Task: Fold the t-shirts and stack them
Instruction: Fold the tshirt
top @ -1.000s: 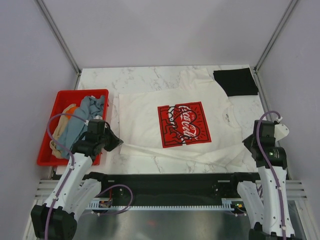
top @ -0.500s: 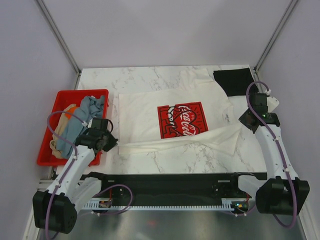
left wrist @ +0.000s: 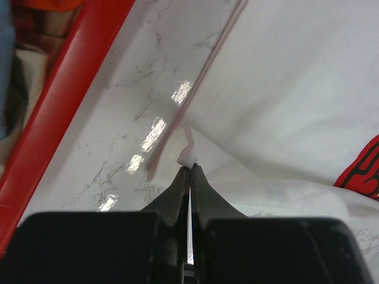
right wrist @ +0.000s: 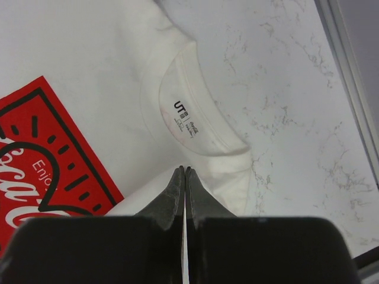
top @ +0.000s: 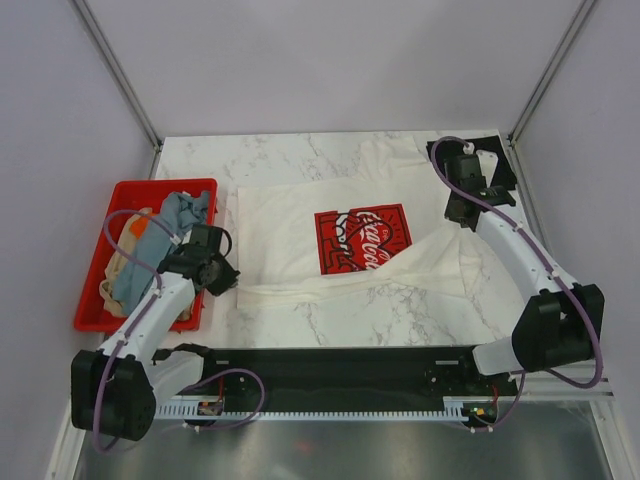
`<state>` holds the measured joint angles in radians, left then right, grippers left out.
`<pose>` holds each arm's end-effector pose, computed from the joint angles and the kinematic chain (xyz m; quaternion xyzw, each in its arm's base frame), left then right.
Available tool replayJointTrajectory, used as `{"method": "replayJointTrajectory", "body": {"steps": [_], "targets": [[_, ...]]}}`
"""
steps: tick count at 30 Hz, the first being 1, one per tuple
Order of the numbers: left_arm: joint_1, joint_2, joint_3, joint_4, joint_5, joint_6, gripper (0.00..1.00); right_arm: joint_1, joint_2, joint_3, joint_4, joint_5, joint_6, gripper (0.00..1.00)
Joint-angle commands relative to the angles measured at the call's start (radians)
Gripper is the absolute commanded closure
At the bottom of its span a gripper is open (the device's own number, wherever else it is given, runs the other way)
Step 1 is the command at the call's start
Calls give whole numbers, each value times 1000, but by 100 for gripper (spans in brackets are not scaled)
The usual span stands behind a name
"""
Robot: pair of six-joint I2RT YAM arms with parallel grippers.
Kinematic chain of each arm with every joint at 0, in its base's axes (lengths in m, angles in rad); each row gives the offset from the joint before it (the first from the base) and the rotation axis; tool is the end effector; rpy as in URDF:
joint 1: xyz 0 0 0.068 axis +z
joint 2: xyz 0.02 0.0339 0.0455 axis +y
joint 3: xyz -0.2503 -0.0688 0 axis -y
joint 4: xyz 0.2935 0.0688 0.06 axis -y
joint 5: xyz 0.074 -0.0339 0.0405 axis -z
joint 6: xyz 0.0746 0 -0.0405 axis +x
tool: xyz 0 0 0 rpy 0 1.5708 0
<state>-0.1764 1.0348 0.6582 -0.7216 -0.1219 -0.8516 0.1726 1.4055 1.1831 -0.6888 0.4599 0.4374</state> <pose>0.2522 -0.0357 0.1447 -0.3349 0.9109 -0.0633 0.2326 0.3649 0.0300 0.2429 0.1948 0.9034 -0.1110 0.3655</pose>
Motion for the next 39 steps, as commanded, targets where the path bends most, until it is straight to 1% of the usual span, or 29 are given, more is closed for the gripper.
{"method": "replayJointTrajectory", "body": {"steps": [1, 4, 7, 8, 9, 13, 16, 19, 20, 21, 23, 28, 33, 35, 36, 37, 39], "targets": [[-6, 44, 55, 117, 21, 43, 98, 2, 32, 73, 48, 115, -107, 100], [-6, 67, 81, 119, 33, 52, 98, 4, 55, 113, 14, 147, -131, 100], [-6, 35, 107, 117, 51, 80, 98, 2, 30, 171, -86, 172, -85, 100], [-8, 21, 113, 117, 48, 85, 98, 2, 17, 190, -118, 201, -62, 100], [-8, 7, 130, 119, 48, 97, 98, 2, -17, 229, -183, 219, -5, 100], [-6, -71, 164, 103, 56, 114, 98, 2, -137, 277, -274, 229, 76, 100], [-6, -116, 170, 77, 77, 114, 98, 2, -217, 247, -347, 188, 130, 100], [-6, -151, 144, 50, 87, 112, 98, 4, -315, 147, -387, 129, 179, 100], [-8, -162, 136, 44, 85, 114, 98, 2, -339, 103, -397, 120, 190, 100], [-9, -179, 121, 28, 82, 114, 98, 2, -383, 84, -422, 117, 199, 100], [-8, -199, 106, 16, 71, 118, 98, 4, -421, 59, -451, 120, 218, 100], [-8, -262, 81, -12, 61, 121, 98, 4, -503, 79, -569, 129, 248, 100], [-8, -285, 78, -19, 100, 125, 98, 4, -577, 78, -649, 100, 283, 100], [-8, -297, 80, -32, 94, 147, 98, 4, -602, 47, -664, 68, 300, 100], [-6, -301, 80, -38, 88, 155, 98, 4, -634, 27, -669, 10, 308, 100], [-8, -306, 81, -42, 85, 161, 98, 2, -649, 6, -669, -16, 314, 100], [-6, -320, 77, -56, 97, 161, 98, 4, -697, -78, -672, -91, 319, 100]]}}
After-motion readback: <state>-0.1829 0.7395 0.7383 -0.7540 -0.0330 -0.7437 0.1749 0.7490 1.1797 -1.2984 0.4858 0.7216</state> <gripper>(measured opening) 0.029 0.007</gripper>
